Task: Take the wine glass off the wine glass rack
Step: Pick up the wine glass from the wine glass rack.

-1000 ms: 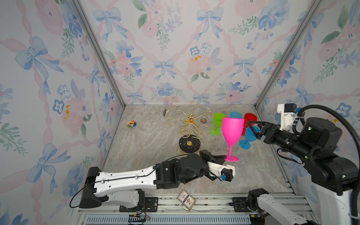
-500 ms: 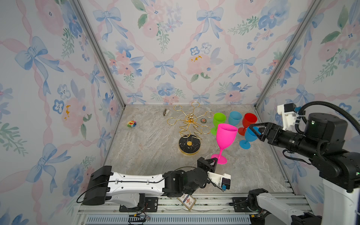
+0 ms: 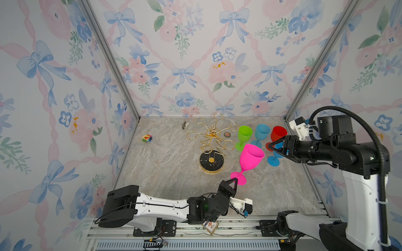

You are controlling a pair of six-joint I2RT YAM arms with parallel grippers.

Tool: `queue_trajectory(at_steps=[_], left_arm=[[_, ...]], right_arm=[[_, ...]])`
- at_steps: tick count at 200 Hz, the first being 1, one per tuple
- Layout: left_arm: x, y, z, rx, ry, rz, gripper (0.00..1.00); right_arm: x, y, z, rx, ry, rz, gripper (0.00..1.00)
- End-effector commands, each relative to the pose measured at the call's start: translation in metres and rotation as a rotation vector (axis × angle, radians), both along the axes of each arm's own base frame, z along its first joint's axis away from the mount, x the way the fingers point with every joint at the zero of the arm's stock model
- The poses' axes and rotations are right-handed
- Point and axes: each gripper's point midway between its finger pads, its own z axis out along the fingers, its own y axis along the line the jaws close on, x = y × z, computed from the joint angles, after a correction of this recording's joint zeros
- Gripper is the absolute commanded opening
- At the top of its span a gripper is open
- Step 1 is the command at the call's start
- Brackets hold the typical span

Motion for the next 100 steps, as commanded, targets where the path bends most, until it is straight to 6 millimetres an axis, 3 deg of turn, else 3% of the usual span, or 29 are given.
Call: queue_trajectory(at_steps=[1,30,100], left_arm=[[0.002,0.001,0.017,-0.036,-0.057,0.019,0.00],[0.002,0.000,0.012,-0.005,-0.073,0.018,0.00],[0.004,-0.005,0.003,0.028,-0.084,0.027,0.00]], right_arm=[[-0.010,0.002,-0.006,0.003,0.071,0.035,0.52],[-0.005,0.006,-0.015,-0.018,0.127,0.071,0.44],[0.000,0.011,-0.032,-0.054,0.191,0.097,0.38]])
